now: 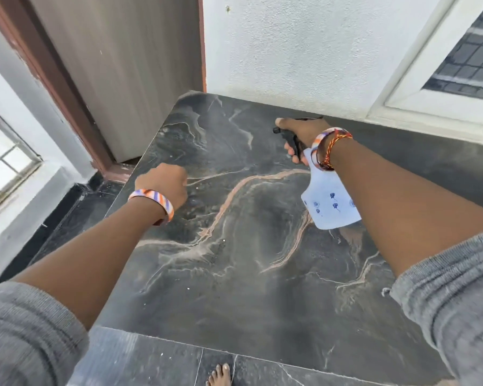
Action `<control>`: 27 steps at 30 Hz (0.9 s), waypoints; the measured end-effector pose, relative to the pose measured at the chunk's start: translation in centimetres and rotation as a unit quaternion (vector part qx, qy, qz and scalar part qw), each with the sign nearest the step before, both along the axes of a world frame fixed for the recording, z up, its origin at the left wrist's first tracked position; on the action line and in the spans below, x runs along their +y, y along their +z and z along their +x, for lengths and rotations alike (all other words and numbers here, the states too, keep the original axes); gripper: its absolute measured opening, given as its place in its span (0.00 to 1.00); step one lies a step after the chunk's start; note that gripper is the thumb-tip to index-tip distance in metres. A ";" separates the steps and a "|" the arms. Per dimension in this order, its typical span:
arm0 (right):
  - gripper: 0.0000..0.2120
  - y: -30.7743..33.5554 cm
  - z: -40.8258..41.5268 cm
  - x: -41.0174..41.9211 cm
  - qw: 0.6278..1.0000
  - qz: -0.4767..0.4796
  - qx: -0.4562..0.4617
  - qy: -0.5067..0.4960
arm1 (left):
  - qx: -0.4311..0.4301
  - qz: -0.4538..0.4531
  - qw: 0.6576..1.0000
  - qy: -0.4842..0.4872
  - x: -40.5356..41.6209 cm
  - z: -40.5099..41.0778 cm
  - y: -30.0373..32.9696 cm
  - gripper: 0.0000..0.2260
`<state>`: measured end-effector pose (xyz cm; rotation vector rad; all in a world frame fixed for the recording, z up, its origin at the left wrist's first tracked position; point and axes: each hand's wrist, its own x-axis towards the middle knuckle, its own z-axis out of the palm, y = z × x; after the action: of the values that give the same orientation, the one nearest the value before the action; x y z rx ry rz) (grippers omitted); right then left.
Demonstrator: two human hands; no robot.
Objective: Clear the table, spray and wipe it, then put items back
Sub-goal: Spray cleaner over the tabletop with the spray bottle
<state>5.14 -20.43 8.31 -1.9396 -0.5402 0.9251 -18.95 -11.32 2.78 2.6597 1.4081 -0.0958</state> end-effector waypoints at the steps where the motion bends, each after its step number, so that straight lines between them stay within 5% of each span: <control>1: 0.16 0.1 -0.9 0.5 1.000 -0.004 0.017 0.018 | 0.005 0.004 1.000 0.008 0.2 -0.8 0.1 0.11; 4: 0.16 0.3 -3.4 0.8 0.995 -0.023 0.062 0.077 | 0.013 0.014 1.000 0.020 0.6 -2.9 0.0 0.12; 10: 0.17 -1.0 -7.9 -1.3 0.990 -0.065 -0.026 0.119 | 0.020 0.026 0.998 0.045 -1.0 -5.3 0.4 0.13; 17: 0.18 0.0 -11.1 -8.2 0.970 -0.127 0.003 0.209 | 0.023 0.054 0.998 0.032 -5.8 -5.7 1.5 0.13; 27: 0.18 -2.2 -11.6 -21.5 0.986 -0.108 -0.001 0.129 | 0.029 -0.027 0.993 -0.107 -18.1 -2.9 2.2 0.17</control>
<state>-6.41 -41.98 6.15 -2.0970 -0.7297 1.1860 -21.81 -29.39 4.98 2.7744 1.1128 -0.2308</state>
